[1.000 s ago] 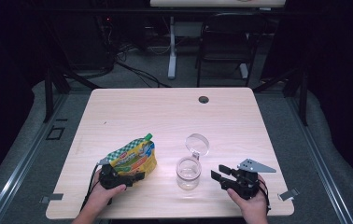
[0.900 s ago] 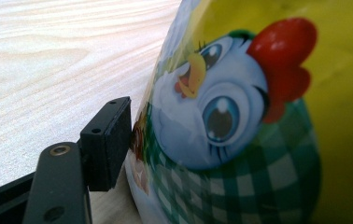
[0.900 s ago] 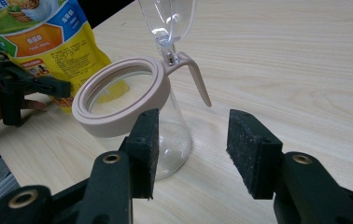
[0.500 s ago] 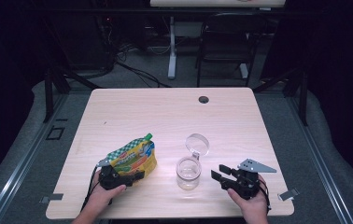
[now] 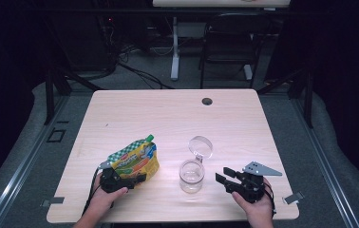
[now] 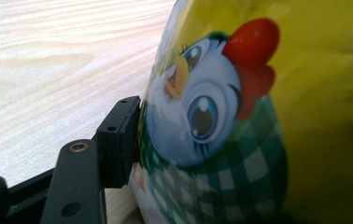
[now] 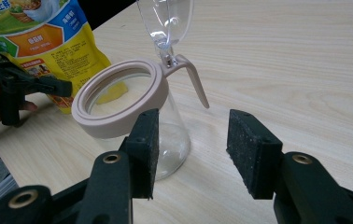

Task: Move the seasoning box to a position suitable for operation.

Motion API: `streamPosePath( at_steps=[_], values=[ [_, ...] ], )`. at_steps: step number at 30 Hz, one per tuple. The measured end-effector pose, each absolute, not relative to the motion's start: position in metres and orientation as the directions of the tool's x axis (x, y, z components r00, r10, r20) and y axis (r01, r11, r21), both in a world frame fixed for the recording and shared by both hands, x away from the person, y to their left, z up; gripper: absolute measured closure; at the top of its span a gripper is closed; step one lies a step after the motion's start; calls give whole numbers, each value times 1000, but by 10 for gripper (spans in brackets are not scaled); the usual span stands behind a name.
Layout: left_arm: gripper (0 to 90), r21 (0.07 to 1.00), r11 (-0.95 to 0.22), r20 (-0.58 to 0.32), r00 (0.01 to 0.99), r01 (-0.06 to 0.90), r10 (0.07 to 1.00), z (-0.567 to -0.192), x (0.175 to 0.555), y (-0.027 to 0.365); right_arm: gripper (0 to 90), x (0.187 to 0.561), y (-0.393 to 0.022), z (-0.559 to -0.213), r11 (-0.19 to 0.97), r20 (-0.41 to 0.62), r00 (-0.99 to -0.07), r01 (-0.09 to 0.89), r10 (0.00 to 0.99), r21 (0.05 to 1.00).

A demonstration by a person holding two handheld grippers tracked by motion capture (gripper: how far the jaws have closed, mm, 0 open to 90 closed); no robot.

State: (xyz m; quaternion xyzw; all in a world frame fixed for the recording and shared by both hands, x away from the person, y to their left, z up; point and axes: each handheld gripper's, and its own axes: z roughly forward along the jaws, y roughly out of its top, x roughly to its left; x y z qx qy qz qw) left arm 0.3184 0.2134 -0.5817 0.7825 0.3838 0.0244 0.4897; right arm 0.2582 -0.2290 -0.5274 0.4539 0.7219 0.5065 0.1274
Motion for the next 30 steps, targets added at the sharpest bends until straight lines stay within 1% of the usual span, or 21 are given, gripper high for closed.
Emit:
streamPosePath(
  at_steps=[7,16,23,26,30],
  values=[
    [409,783,-219,-338,693,583,637,-580,318,215,539,258,-229,-527,74,275,-555,525,785,848],
    [412,797,-204,-332,695,569,638,-574,316,217,539,259,-229,-528,70,282,-554,530,783,845],
    [414,811,-222,-287,699,541,655,-567,313,219,539,259,-228,-529,76,280,-563,525,777,848],
    [414,817,-249,-240,699,520,674,-563,312,218,530,259,-228,-529,79,272,-565,519,779,851],
    [415,824,-263,-204,696,502,689,-558,310,219,527,258,-227,-528,85,249,-568,496,784,864]
  ],
)
